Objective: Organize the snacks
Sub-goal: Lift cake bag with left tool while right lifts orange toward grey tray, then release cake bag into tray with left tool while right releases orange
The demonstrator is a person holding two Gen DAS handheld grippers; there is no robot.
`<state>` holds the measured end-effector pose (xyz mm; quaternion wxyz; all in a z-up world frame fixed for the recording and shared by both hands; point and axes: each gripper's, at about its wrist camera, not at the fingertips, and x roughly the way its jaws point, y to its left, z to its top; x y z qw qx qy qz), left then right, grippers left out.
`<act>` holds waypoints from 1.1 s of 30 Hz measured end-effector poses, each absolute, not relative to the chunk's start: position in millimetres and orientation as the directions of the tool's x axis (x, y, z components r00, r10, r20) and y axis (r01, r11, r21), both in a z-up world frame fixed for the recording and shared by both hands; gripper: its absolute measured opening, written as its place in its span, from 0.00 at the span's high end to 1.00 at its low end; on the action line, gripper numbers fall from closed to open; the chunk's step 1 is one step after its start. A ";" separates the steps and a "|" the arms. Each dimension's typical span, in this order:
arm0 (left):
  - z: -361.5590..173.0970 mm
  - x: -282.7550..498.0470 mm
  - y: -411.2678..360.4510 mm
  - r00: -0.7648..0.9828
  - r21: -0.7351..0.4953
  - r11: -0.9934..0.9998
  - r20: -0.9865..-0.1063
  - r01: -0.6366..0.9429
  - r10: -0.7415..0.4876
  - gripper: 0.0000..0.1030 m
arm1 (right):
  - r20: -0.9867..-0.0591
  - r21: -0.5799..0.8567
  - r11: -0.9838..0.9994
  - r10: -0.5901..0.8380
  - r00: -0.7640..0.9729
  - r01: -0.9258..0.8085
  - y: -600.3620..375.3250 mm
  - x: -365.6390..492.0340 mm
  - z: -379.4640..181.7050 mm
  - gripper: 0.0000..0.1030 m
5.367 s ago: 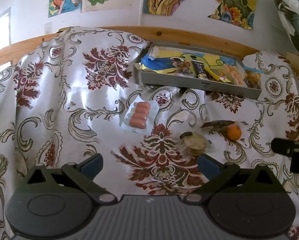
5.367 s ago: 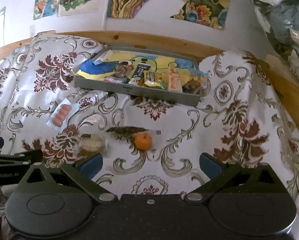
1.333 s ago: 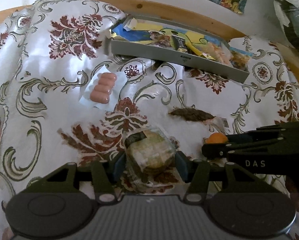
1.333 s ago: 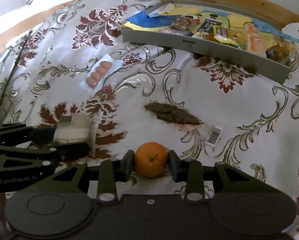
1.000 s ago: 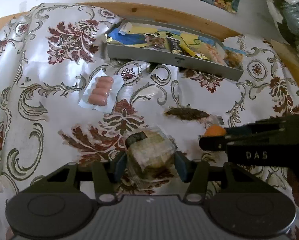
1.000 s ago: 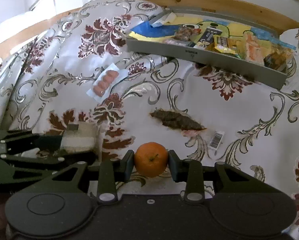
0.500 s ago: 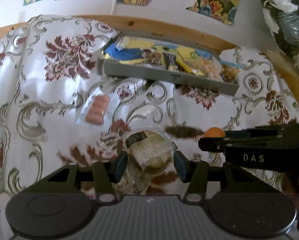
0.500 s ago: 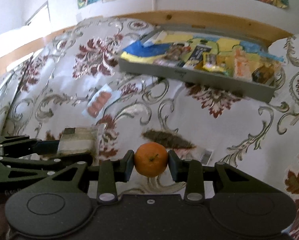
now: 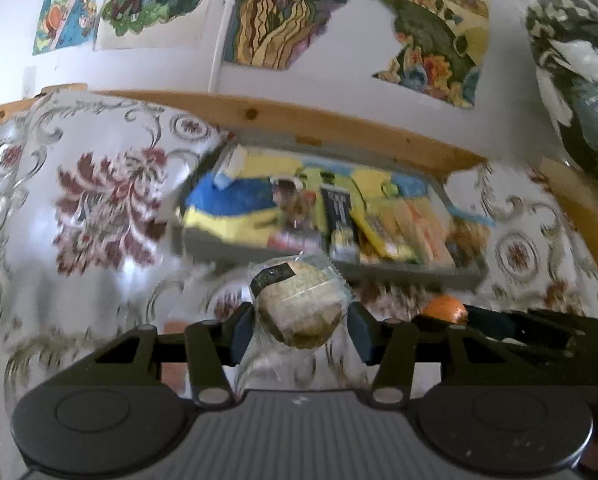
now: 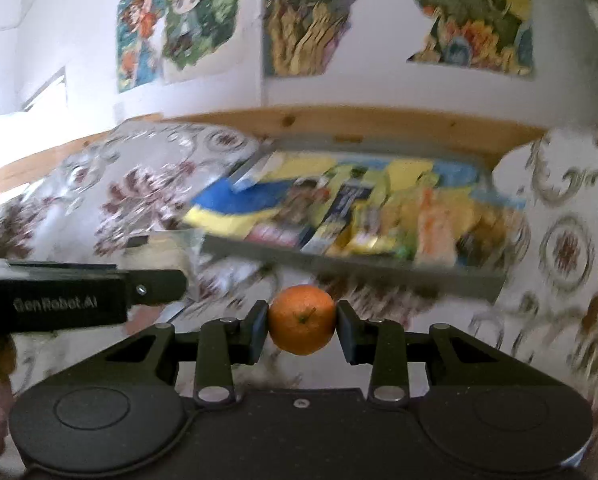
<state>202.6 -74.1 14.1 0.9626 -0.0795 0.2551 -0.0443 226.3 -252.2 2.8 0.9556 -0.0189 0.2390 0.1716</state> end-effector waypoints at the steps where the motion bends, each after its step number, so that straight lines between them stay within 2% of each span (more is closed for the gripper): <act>1: 15.7 211.4 -73.8 0.867 -0.177 0.984 -0.484 0.037 -0.120 0.46 | -0.453 0.039 0.944 0.309 0.836 -0.328 -253.6 234.0 4.5 0.63; 5: 20.6 248.2 -77.5 0.875 -0.152 0.987 -0.472 0.042 -0.110 0.46 | -0.415 0.083 0.956 0.290 0.863 -0.281 -262.3 270.0 9.3 0.63; 11: 19.1 301.1 -89.0 0.865 -0.159 0.986 -0.486 0.053 -0.125 0.46 | -0.368 0.038 0.970 0.239 0.899 -0.242 -270.1 306.8 9.1 0.63; 17: 11.1 340.7 -105.6 0.848 -0.173 0.984 -0.516 0.036 -0.122 0.46 | -0.383 0.055 0.982 0.187 0.905 -0.180 -290.9 330.0 -1.5 0.63; 25: 7.5 359.6 -125.0 0.854 -0.112 0.992 -0.510 0.054 -0.104 0.46 | -0.351 0.065 0.992 0.123 0.928 -0.107 -303.1 346.4 -13.6 0.63; 33: 1.2 368.6 -143.1 0.856 -0.123 0.990 -0.504 0.063 -0.116 0.46 | -0.356 0.090 0.995 0.073 0.932 -0.044 -317.1 351.5 -12.7 0.62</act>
